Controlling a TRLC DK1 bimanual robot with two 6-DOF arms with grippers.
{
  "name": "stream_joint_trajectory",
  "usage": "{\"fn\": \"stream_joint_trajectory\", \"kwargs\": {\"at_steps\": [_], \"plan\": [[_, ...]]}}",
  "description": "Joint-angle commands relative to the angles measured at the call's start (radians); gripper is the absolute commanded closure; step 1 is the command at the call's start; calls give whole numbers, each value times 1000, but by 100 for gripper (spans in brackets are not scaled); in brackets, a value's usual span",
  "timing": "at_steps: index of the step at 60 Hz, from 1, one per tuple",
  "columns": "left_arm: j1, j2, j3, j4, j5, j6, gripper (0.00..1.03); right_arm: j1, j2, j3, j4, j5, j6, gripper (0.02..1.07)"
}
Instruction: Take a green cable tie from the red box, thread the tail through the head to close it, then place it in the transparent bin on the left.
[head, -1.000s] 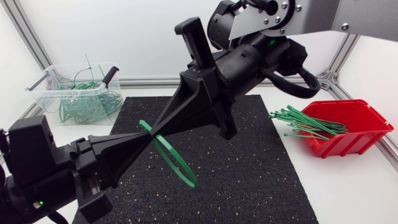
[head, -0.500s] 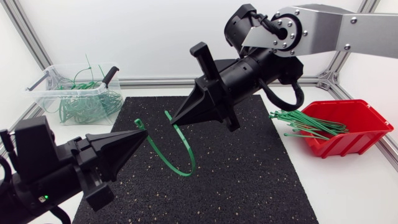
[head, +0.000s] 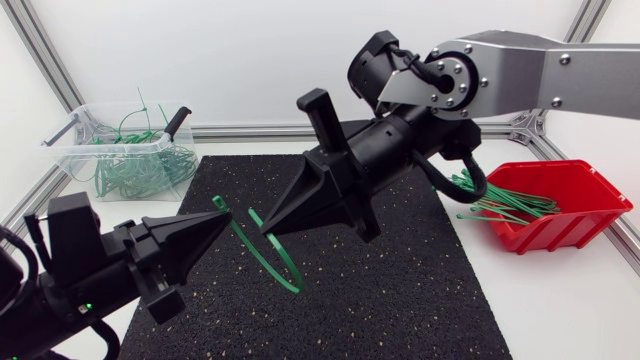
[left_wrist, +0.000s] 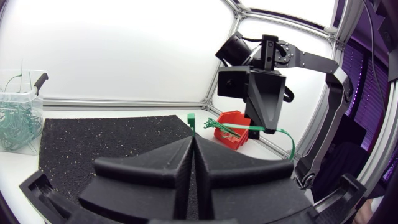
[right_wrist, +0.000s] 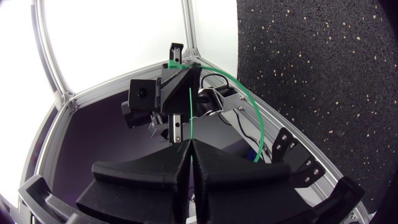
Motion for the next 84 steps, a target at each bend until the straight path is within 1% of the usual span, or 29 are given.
{"fn": "stream_joint_trajectory", "kwargs": {"at_steps": [1, 23, 29, 34, 37, 46, 55, 84], "plan": [[10, 9, -21, 22, 16, -1, 100, 15, 19, -24, 3, -12, 25, 101], [-50, 22, -6, 29, 7, -22, 100, 31, 13, 2, 6, -18, 31, 101], [-90, 29, 2, 26, -22, -24, 100, 36, -4, 7, 6, -18, 34, 101], [-105, 29, 11, 19, -34, -28, 100, 41, -23, 5, 6, -18, 37, 101], [-133, 29, 20, 16, -54, -30, 100, 41, -33, 5, 6, -17, 39, 101], [-168, 26, 28, 9, -83, -30, 100, 36, -43, 3, 6, -15, 40, 101], [-173, 19, 34, 6, -97, -30, 100, 39, -40, 0, 7, -15, 40, 101], [-173, -11, 39, -17, -97, -30, 100, 42, -8, -7, 24, -15, 46, 101]]}}
